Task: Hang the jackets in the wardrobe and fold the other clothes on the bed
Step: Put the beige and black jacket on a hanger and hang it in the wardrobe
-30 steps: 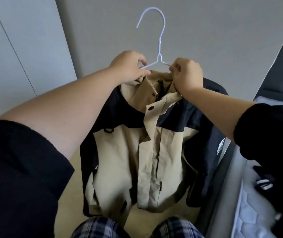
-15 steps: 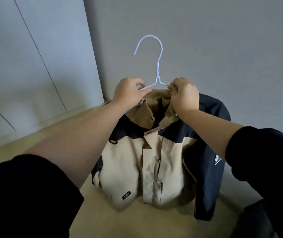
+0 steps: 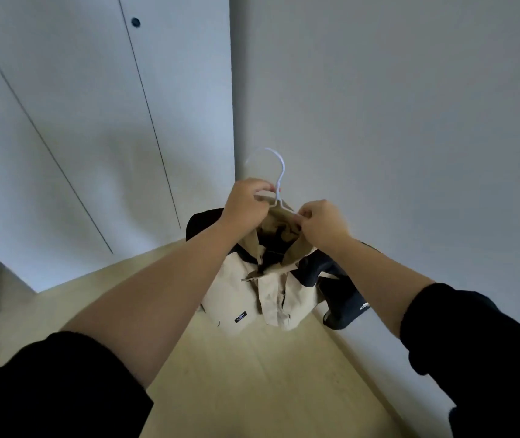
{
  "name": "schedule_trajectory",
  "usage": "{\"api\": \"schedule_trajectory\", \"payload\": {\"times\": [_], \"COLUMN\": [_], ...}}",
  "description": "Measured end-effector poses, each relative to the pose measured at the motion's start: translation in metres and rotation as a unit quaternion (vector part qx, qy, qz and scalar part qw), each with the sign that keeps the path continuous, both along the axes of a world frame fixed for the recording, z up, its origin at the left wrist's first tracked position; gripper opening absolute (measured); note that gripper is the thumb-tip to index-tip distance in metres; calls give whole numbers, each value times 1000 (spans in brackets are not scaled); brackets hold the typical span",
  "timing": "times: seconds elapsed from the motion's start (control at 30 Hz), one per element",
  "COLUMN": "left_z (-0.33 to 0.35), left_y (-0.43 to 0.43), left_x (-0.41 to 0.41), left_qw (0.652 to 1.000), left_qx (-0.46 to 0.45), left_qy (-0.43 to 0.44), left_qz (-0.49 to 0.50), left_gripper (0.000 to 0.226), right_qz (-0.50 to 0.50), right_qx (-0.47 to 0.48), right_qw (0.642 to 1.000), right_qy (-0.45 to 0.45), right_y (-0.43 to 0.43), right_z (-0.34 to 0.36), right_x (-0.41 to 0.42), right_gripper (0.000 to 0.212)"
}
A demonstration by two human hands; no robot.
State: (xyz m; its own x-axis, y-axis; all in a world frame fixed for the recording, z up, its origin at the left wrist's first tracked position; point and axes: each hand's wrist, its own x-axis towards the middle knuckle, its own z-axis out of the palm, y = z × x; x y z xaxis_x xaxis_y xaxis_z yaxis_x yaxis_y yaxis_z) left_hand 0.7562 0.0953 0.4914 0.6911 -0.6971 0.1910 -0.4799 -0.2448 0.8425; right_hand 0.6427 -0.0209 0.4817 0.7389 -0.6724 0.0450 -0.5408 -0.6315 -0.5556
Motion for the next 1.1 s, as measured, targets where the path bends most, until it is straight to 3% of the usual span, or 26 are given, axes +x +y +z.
{"api": "schedule_trajectory", "payload": {"times": [0.1, 0.27, 0.4, 0.63, 0.73, 0.87, 1.1], "left_z": [57, 106, 120, 145, 148, 148, 173], "left_y": [18, 63, 105, 162, 179, 208, 268], "left_x": [10, 58, 99, 172, 216, 285, 411], "left_qw": [991, 952, 943, 926, 913, 923, 864], "left_qx": [-32, -87, -79, -94, -111, -92, -128], "left_qy": [127, 275, 281, 292, 301, 234, 283], "left_qz": [17, 97, 160, 220, 253, 292, 397], "left_gripper": [44, 6, 18, 16, 14, 31, 41], "right_qz": [26, 61, 83, 206, 266, 345, 392], "right_qx": [44, 80, 102, 124, 166, 229, 223], "right_qw": [999, 995, 991, 970, 948, 909, 892], "right_qy": [2, 8, 5, 38, 53, 58, 23], "right_y": [29, 81, 119, 173, 182, 183, 207], "right_z": [31, 49, 52, 58, 68, 85, 109], "right_x": [23, 79, 127, 221, 267, 350, 531], "right_gripper": [26, 32, 36, 18, 17, 16, 15]}}
